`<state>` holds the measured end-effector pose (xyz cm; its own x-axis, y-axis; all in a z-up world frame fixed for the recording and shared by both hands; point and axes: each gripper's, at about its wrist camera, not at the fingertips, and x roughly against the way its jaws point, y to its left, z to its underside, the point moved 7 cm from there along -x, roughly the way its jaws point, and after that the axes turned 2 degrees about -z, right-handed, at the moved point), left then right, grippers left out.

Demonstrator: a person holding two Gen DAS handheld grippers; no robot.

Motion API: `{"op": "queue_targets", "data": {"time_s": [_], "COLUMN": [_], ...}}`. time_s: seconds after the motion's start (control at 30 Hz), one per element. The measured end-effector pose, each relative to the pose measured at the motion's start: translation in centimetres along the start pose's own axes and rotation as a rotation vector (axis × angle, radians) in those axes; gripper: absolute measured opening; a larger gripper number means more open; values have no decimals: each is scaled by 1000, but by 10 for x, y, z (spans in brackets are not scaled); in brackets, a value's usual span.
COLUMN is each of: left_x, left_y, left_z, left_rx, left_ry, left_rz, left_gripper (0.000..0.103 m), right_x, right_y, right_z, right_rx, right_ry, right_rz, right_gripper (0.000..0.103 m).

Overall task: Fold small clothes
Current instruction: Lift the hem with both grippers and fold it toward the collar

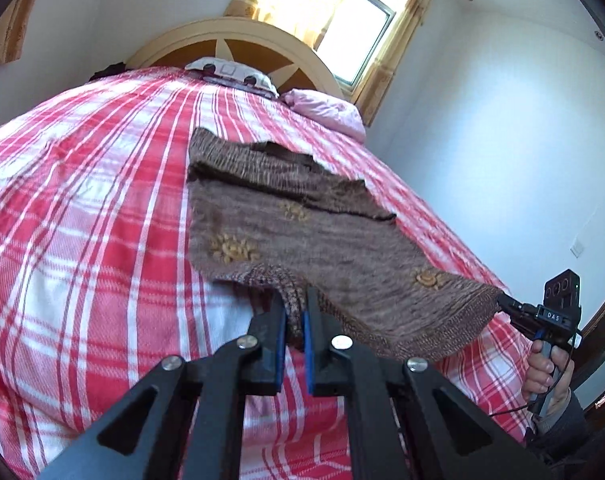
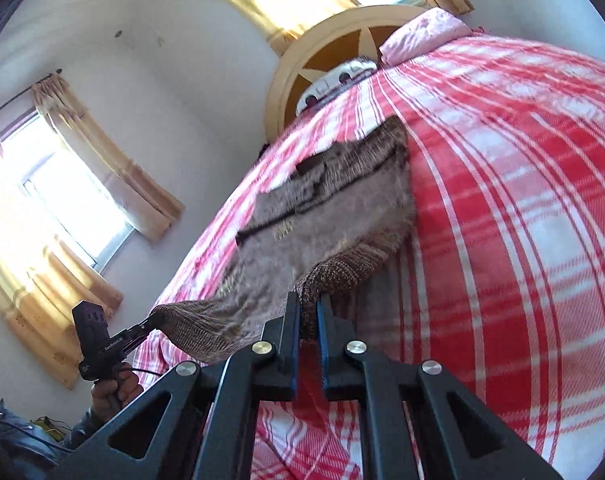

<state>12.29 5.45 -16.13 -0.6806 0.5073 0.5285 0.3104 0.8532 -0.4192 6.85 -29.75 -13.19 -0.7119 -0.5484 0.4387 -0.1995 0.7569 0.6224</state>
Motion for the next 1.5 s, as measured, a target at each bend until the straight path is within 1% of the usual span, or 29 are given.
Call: {"op": "queue_targets", "data": {"time_s": [0.13, 0.3, 0.53, 0.7, 0.9, 1.03, 1.2, 1.5], "left_x": [-7, -24, -49, -71, -92, -105, -125, -174], "left_y": [5, 10, 22, 28, 36, 42, 49, 68], "left_z": [-22, -46, -75, -98, -129, -148, -169, -196], "left_rx": [7, 20, 57, 65, 76, 62, 61, 84], "left_ry": [-24, -33, -39, -49, -62, -71, -77, -49], "left_rz": [5, -3, 1, -12, -6, -22, -32, -50], "left_gripper": [7, 7, 7, 7, 7, 7, 7, 7], "right_x": [-4, -16, -39, -58, -88, -109, -137, -185], "right_y": [-1, -2, -7, -6, -3, -4, -15, -39], "right_z": [-20, -46, -75, -105, -143, -167, -192, -228], "right_rx": [2, 22, 20, 28, 51, 67, 58, 36], "right_ry": [-23, -55, -64, -75, -76, -76, -72, -60], "right_rz": [3, 21, 36, 40, 50, 69, 108, 161], "right_gripper": [7, 6, 6, 6, 6, 6, 6, 6]}}
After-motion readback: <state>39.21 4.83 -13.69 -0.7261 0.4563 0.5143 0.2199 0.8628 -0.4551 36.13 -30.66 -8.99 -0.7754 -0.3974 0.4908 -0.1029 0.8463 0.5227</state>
